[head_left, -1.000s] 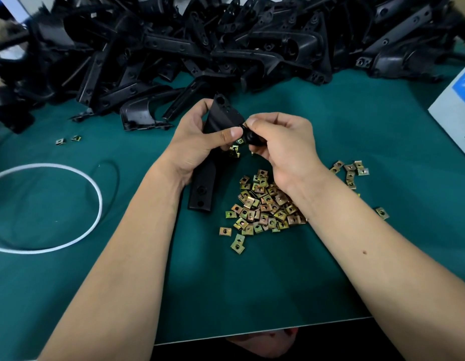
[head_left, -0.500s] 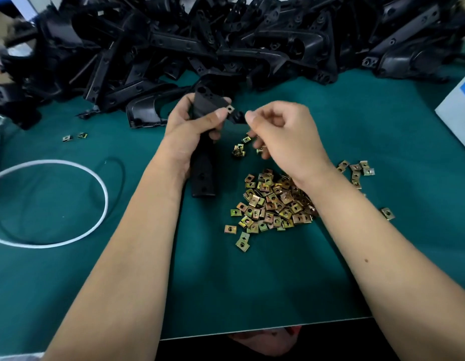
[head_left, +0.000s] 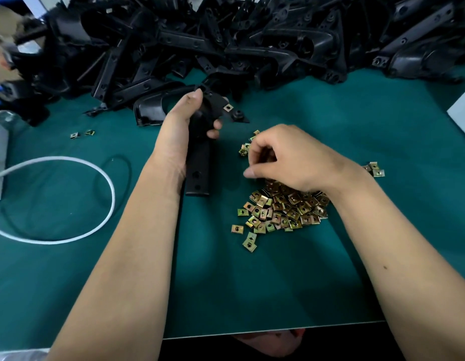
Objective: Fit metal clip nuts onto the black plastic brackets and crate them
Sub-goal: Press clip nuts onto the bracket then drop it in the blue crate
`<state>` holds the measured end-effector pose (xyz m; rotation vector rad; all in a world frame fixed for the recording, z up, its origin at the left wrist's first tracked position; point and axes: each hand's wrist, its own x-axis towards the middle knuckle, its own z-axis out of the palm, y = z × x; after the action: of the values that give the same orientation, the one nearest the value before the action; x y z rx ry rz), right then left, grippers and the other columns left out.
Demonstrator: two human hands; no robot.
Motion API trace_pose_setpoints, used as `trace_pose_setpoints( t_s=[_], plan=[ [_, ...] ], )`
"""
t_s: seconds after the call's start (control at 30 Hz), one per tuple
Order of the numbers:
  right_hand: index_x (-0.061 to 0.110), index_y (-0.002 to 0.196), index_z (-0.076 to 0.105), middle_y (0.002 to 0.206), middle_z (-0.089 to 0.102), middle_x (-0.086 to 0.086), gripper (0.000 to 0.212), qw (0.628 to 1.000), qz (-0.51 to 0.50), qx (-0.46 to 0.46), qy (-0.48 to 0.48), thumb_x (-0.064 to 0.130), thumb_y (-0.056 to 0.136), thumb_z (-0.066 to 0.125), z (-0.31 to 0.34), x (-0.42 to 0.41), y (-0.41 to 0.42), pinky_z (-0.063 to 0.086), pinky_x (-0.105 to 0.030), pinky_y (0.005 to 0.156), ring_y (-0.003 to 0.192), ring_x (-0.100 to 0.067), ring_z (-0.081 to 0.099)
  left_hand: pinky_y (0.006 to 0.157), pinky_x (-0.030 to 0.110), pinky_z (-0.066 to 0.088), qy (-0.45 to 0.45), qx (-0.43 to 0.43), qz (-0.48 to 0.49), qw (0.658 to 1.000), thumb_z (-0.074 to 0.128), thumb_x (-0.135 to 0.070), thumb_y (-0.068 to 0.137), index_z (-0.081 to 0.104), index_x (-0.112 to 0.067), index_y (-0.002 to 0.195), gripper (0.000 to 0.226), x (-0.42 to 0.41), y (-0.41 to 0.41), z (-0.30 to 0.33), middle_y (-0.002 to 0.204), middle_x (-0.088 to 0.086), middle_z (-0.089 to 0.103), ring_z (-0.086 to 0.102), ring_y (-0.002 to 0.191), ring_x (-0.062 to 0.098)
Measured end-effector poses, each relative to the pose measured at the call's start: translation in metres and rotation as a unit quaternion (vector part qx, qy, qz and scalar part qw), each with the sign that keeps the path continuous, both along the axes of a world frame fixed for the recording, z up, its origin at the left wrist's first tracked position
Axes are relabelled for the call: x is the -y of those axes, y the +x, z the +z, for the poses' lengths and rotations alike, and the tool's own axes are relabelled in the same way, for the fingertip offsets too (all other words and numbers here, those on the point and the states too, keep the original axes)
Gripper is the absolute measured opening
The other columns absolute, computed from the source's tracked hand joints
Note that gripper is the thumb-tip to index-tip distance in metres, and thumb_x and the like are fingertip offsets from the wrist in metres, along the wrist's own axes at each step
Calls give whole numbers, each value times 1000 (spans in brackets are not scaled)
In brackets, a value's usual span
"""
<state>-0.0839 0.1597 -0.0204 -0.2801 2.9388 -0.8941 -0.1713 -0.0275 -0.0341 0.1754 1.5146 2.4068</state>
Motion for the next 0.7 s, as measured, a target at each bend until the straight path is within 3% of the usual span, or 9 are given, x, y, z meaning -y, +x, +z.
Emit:
trace_pose_setpoints(
  t_s=[0.1, 0.2, 0.33, 0.53, 0.7],
  plan=[
    [21, 79, 70, 71, 74, 6, 15, 983, -77, -36, -161, 25, 86, 83, -4, -2, -5, 52, -20, 63, 61, -4, 67, 54, 23, 36, -34, -7, -43, 998, 49, -26, 106, 48, -11, 115, 17, 2, 3, 2, 83, 11, 57, 50, 59, 17],
    [14, 85, 70, 69, 75, 2, 11, 925, -182, -92, -320, 18, 91, 77, -9, -4, -8, 52, -21, 58, 56, -7, 64, 51, 23, 35, -44, -35, -102, 993, 48, -20, 107, 45, -10, 116, 14, -1, 6, 3, 86, 14, 54, 50, 62, 20],
    [10, 93, 73, 75, 76, -4, 3, 856, -202, -76, -470, 11, 96, 71, -9, -5, -10, 50, -20, 58, 63, -9, 64, 47, 22, 39, -59, -69, -148, 985, 52, -13, 105, 47, -6, 117, 15, -9, 10, 1, 86, 16, 60, 53, 61, 21],
    [10, 98, 75, 78, 77, -2, 6, 863, -180, -80, -465, 10, 96, 70, -12, -3, -11, 51, -22, 63, 66, -8, 66, 51, 20, 44, -104, -134, -150, 974, 71, 1, 81, 57, -8, 116, 39, -12, 11, 0, 106, 16, 65, 54, 65, 17],
    [8, 94, 71, 77, 78, -3, 6, 869, -183, -125, -443, 12, 92, 75, -14, -1, -11, 55, -27, 64, 64, -12, 70, 51, 20, 42, -101, -112, -171, 974, 66, -4, 87, 54, -3, 117, 33, -11, 12, 1, 86, 14, 61, 55, 62, 17]
  ],
)
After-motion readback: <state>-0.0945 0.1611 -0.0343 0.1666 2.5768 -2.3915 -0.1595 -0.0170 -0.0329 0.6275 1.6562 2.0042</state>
